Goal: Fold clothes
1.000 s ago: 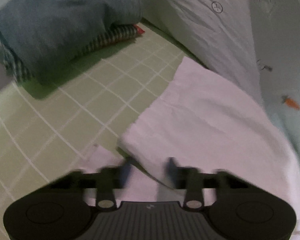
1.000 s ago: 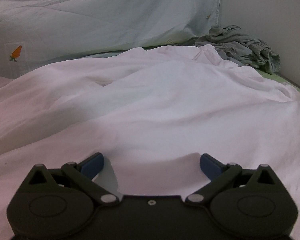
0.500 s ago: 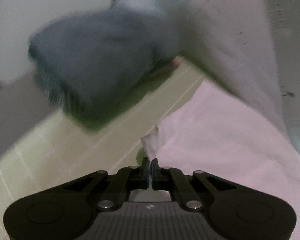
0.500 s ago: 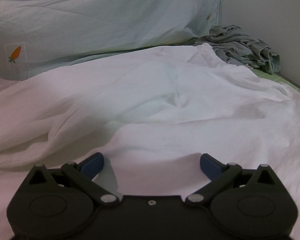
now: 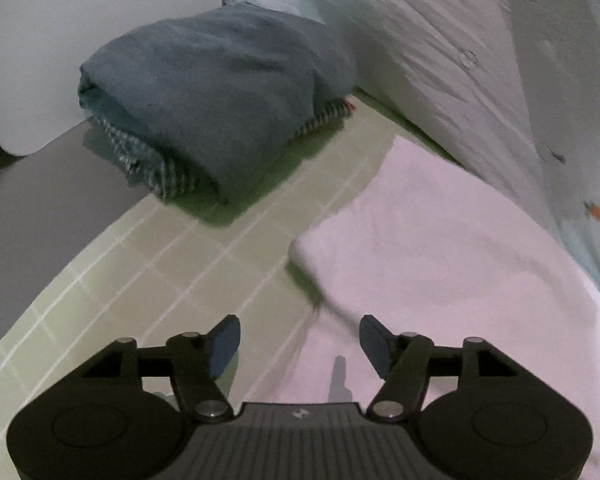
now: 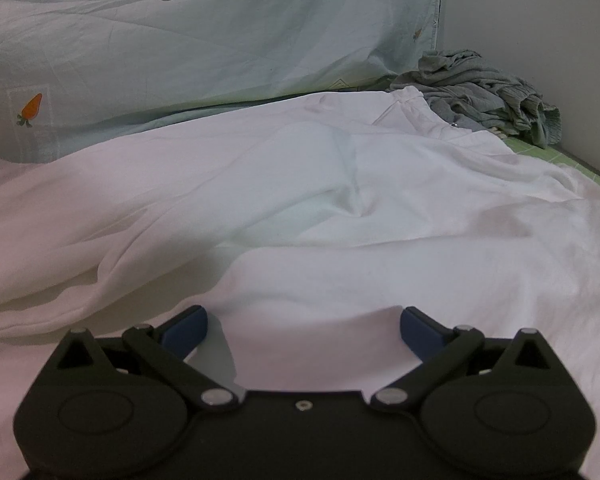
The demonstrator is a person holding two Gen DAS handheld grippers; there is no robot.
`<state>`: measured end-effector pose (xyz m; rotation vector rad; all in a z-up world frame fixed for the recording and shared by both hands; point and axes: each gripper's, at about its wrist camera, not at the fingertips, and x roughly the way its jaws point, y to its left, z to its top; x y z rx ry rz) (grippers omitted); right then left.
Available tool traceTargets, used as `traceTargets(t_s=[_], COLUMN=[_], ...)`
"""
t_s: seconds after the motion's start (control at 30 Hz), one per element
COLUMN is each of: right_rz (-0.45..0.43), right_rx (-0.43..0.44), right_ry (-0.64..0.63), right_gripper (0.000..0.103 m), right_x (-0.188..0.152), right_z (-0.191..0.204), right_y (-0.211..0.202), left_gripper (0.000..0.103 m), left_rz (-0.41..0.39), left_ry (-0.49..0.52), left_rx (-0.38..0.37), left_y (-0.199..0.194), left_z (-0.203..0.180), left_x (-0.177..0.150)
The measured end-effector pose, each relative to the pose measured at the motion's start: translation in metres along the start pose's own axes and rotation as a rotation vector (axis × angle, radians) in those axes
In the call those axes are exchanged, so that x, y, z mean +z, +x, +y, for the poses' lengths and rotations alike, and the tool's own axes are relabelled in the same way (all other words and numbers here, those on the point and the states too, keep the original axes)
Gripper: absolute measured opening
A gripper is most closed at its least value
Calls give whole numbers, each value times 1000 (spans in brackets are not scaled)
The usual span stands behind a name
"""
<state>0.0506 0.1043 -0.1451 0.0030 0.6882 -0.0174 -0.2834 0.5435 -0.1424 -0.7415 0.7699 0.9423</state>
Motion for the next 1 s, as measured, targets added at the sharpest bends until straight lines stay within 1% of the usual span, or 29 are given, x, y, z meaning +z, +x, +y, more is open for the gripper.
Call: traceTargets(t_s=[0.1, 0.2, 0.27, 0.3, 0.4, 0.43, 0.47, 0.5, 0.53, 0.57, 0.6, 0.67, 0.7, 0.77, 0.9, 1.0], right_rz=[1, 1, 7, 15, 50, 58, 65, 73, 82, 92, 103, 125, 135, 161, 206, 207], right_rx=[6, 10, 19, 30, 84, 98, 110, 121, 134, 146, 157, 169, 172, 176, 196, 230], right_ry=[2, 2, -5, -13, -55, -68, -78, -89, -103, -119, -132, -147, -154, -167, -195, -232], right_gripper=[103, 103, 103, 103, 103, 103, 103, 103, 103, 103, 103, 103, 103, 103, 103, 103], right_x=[0, 0, -1, -1, -7, -10, -12, -14, -16, -19, -21, -27, -31, -35, -44, -51], right_z=[-2, -3, -3, -4, -6, -6, -6, -7, -8, -10, -12, -18, -21, -25, -32, -33], right_y=[0, -1, -3, -5, -18, -22, -26, -30, -34, -38, -42, -52, -57, -65, -78, -86], left_gripper=[70, 73, 78, 78, 78, 76, 66, 57, 41, 26, 21, 9, 9, 5, 5, 5], left_rz=[61, 64, 64, 64, 53, 49, 37, 23, 16, 9, 2, 13, 19, 20, 11, 4], left_ry=[7, 52, 82, 98, 137, 145, 153, 166, 172, 176, 181, 139, 121, 115, 97, 81], left_rx=[-6, -11, -14, -15, 12, 19, 36, 69, 89, 107, 126, 114, 114, 131, 163, 185], left_y=[-6, -12, -16, -18, -22, -22, -23, -25, -26, -28, -29, -33, -36, -40, -48, -52], left_z=[10, 9, 9, 9, 5, 5, 5, 4, 4, 5, 5, 10, 12, 15, 24, 31], left_x=[-28, -53, -69, -77, -90, -94, -97, -100, -101, -101, -102, -102, -102, -103, -108, -111])
